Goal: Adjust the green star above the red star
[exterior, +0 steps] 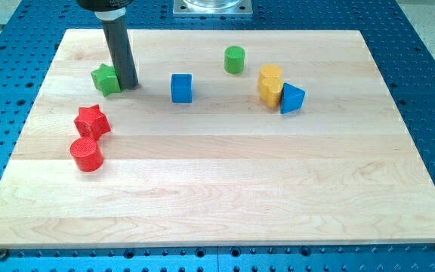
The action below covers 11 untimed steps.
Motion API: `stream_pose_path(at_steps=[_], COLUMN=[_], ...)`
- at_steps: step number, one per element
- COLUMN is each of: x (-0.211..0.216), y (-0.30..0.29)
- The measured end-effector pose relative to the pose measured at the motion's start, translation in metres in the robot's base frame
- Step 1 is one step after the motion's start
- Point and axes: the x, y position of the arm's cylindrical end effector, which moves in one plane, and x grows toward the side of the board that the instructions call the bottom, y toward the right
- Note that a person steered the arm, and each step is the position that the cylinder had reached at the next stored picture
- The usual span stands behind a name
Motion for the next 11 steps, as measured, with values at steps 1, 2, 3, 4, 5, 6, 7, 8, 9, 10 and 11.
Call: stream_pose_path(at_steps=[1,2,3,4,5,6,7,8,9,10,11], x=[-0.022,0.010,0.000,-0.024,0.005,0.013,0.008,-0.028,-0.085,-0.112,-0.111], y=[-0.030,-0.036,-0.011,-0.040,-0.092,-0.045,-0.026,0.028,0.092,0.166,0.277])
